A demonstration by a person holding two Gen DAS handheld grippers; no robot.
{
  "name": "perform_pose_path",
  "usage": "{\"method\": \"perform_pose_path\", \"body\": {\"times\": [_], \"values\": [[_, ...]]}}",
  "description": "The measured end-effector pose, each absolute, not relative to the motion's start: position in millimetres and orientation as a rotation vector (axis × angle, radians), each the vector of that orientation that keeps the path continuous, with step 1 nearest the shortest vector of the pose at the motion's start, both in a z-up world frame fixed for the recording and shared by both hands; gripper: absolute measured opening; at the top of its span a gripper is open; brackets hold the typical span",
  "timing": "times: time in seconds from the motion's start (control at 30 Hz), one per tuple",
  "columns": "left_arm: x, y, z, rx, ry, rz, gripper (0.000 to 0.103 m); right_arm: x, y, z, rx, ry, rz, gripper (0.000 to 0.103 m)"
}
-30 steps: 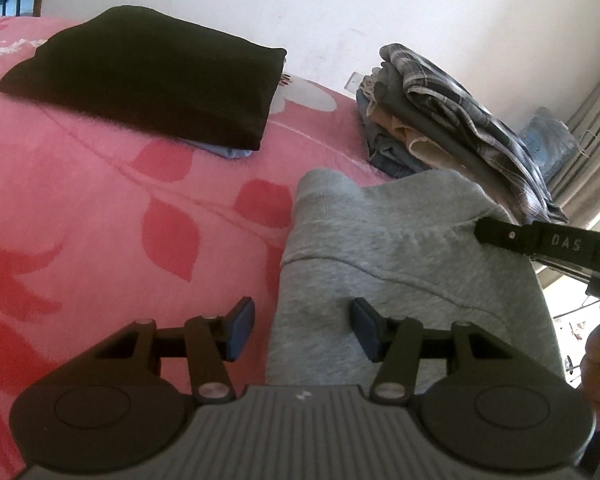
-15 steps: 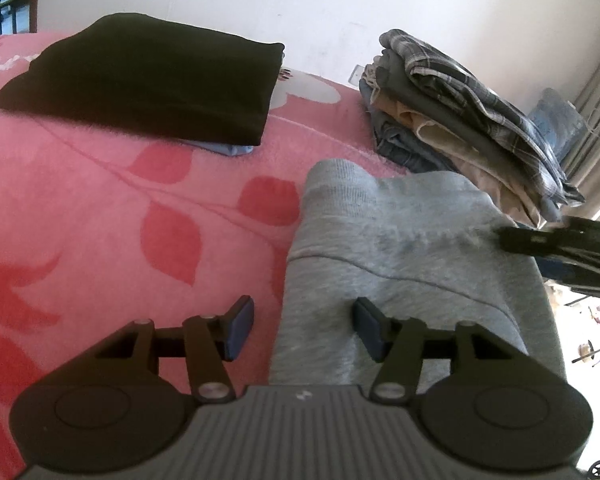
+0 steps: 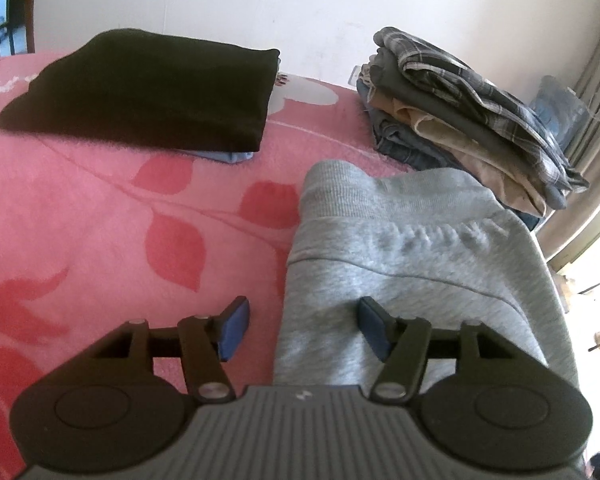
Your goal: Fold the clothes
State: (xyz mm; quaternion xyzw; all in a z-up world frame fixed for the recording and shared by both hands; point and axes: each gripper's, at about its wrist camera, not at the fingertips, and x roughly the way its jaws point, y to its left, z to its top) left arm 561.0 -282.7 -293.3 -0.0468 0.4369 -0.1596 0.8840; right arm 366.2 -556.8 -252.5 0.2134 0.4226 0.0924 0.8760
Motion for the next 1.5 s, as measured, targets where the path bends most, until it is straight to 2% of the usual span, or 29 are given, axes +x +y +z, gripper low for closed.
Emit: {"method": "perform_pose_path", "body": {"times": [0.1,0.2,0.4,0.5,0.67,0.8,0.87,1.0,1.1,1.3,1.5], "values": [[556.8,-283.1,-291.5,-0.081,0.891,-0.318,0.066,369.5,-539.7,-275.0,0.351,0.949,0.178,0.015],[547.6,-274.6,-286.1,-0.109,0.865,-0.294,0.067,374.5,-550.0,-277.9,0.464,0.913,0.137,0.013],[507.8,-240.7,-253.2,-0.193,0.795,-0.197,0.067,310.1,-564.7,-238.6,0.524,0.785,0.115,0.016],[482.6,-219.6,-211.2,-0.164,0.749,-0.160,0.067,257.8,-572.1,-216.1,0.500,0.758,0.138,0.016],[423.8,-168.1,-98.4,-0.086,0.620,-0.053,0.067,207.0,-558.9,-200.9,0.434,0.785,0.248,0.017],[383.8,-152.0,-24.0,0.079,0.497,-0.045,0.075,191.5,-518.3,-202.7,0.326,0.880,0.311,0.017],[370.6,-151.9,-1.7,0.155,0.456,-0.064,0.077,177.6,-509.7,-194.5,0.342,0.870,0.308,0.017],[359.4,-166.5,-24.6,0.169,0.517,-0.200,0.077,141.0,-500.9,-173.9,0.345,0.783,0.279,0.017],[336.2,-176.4,-82.7,0.174,0.568,-0.379,0.077,104.1,-488.6,-175.0,0.332,0.737,0.248,0.017],[262.8,-174.3,-180.6,0.248,0.669,-0.787,0.075,19.4,-420.7,-184.1,0.304,0.892,0.259,0.017],[215.2,-169.2,-200.8,0.310,0.778,-0.990,0.075,-64.5,-352.6,-193.4,0.273,1.048,0.272,0.017]]}}
